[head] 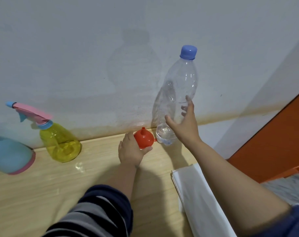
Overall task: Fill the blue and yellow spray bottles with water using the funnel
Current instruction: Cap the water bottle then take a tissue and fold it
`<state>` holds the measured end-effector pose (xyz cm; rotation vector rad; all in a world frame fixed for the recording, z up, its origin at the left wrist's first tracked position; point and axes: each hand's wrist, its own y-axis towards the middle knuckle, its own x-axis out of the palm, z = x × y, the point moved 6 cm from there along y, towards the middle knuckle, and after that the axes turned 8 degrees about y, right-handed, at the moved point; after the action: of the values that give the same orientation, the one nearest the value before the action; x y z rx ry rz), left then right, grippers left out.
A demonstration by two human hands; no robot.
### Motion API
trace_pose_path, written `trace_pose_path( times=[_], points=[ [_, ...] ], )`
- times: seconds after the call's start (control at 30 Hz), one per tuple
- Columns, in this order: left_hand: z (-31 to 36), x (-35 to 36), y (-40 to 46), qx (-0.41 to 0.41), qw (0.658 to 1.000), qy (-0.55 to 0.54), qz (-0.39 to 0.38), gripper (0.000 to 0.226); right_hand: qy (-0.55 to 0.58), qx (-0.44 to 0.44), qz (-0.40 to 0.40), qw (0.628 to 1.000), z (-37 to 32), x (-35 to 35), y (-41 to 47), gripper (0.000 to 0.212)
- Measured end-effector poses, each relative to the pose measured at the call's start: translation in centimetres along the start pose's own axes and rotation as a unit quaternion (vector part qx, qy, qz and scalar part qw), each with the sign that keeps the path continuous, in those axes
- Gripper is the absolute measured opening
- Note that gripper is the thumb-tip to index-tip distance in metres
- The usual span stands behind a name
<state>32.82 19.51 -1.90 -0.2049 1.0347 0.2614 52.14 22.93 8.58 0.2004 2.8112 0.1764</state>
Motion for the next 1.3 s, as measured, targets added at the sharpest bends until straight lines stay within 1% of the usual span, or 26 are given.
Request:
trace_pose_path(
  times=[0.07, 0.13, 0.17, 0.23, 0.3, 0.33, 0.47, 0.53, 0.6, 0.77, 0.9, 1.0, 1.13, 1.3],
  points=[
    [0.2, -0.6, -0.4, -0.008, 1.0, 0.005, -0.013, 0.101, 0.008, 0.013, -0.035, 0.999, -0.1, -0.2, -0.1, 0.11],
    [0.4, -1.2, -1.4, -0.009, 1.0, 0.013, -0.013, 0.1, 0.013, 0.029, -0.067, 0.997, -0.1, -0.8, -0.4, 0.125],
    [0.6, -1.5, -2.2, -0.011, 1.0, 0.014, -0.011, 0.1, 0.014, 0.043, -0.079, 0.996, -0.1, -1.2, -0.8, 0.129],
    [0.9, -1.8, -4.1, -0.015, 1.0, 0.013, -0.004, 0.098, 0.016, 0.076, -0.1, 0.992, 0.4, -2.1, -2.0, 0.129],
    [1.1, -1.7, -6.4, -0.02, 1.0, 0.013, 0.007, 0.093, -0.005, 0.096, -0.121, 0.988, 1.2, -3.1, -3.5, 0.121],
    [1.2, -1.6, -7.7, -0.019, 1.0, 0.016, 0.011, 0.09, -0.035, 0.102, -0.134, 0.985, 1.7, -3.7, -4.4, 0.113],
    [2.8, -0.3, -13.0, 0.024, 0.999, 0.017, -0.014, 0.078, -0.192, 0.096, -0.197, 0.956, 4.1, -6.4, -8.7, 0.077],
    [3.7, 0.7, -15.4, 0.053, 0.998, 0.001, -0.038, 0.075, -0.236, 0.091, -0.199, 0.947, 5.6, -8.1, -10.7, 0.064],
    [4.6, 1.8, -17.7, 0.076, 0.995, -0.011, -0.057, 0.077, -0.252, 0.096, -0.188, 0.945, 7.3, -10.0, -12.5, 0.056],
    [6.3, 4.4, -22.6, 0.114, 0.985, 0.055, -0.114, 0.084, -0.243, 0.119, -0.176, 0.947, 10.6, -13.0, -15.9, 0.051],
    [6.0, 6.2, -24.3, 0.1, 0.98, 0.079, -0.151, 0.09, -0.197, 0.109, -0.159, 0.961, 11.5, -13.1, -17.2, 0.042],
    [6.0, 6.7, -24.7, 0.096, 0.979, 0.092, -0.155, 0.092, -0.175, 0.107, -0.14, 0.969, 11.6, -12.8, -17.5, 0.041],
    [6.0, 6.8, -24.7, 0.099, 0.978, 0.105, -0.153, 0.092, -0.181, 0.12, -0.118, 0.969, 11.7, -12.3, -16.8, 0.045],
    [5.9, 6.9, -24.8, 0.104, 0.974, 0.119, -0.16, 0.092, -0.183, 0.106, -0.116, 0.971, 11.2, -11.3, -15.2, 0.041]
  ],
)
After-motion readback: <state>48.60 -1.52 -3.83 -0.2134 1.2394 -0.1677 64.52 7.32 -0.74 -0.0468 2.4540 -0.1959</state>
